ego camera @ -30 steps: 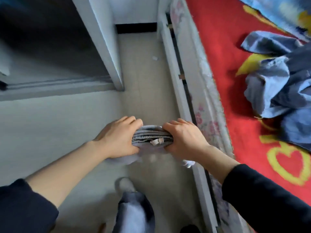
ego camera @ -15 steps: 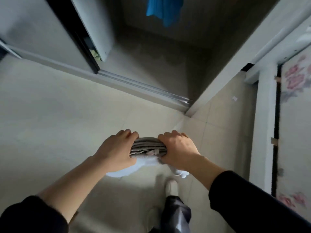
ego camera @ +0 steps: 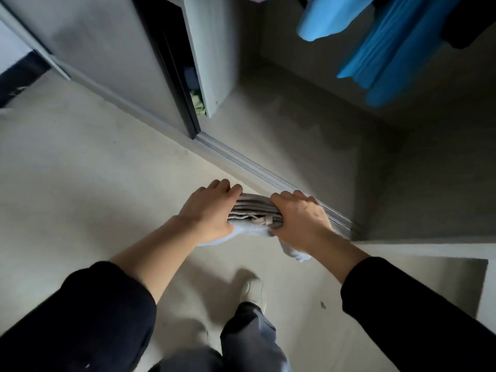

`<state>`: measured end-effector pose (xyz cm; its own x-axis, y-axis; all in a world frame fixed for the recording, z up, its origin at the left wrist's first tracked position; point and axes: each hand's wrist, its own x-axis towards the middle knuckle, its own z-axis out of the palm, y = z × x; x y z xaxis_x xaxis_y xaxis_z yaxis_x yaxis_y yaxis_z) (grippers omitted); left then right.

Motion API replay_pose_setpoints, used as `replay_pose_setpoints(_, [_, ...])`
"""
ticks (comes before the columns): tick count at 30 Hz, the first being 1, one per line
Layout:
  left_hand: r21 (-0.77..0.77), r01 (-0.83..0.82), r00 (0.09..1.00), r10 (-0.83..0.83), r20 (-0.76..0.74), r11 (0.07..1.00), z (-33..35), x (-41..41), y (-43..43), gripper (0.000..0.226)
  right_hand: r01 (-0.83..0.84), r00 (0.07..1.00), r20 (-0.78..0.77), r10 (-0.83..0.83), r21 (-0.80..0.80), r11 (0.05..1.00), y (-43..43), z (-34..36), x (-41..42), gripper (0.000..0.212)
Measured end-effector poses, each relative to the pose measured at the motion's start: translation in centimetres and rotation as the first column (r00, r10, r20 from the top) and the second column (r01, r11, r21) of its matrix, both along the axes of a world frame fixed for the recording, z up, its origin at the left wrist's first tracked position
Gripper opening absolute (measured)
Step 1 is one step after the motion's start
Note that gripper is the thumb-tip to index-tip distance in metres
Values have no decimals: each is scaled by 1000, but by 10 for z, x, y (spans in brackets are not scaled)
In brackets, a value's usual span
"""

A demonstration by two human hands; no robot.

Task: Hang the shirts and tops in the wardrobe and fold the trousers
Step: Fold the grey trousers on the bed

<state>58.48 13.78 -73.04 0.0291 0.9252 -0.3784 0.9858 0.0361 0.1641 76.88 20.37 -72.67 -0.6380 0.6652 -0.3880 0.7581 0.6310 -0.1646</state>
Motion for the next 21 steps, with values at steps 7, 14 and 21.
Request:
replay_pose_setpoints(7, [-10, -20, 996, 21, 90, 1000, -25, -71, 73, 49, 0, 999, 43, -1, 28, 1000, 79, -24, -71, 30])
replay_pose_setpoints(14, [38, 47, 991, -51, 126, 998, -71, -142, 163, 51, 81, 993, 71, -91, 132, 988, 157, -62, -136, 31])
replay_pose_setpoints(21, [260, 146, 985, -164, 49, 954, -124, -180, 289, 54, 238, 967, 25, -254, 265, 934, 254, -100, -170, 41])
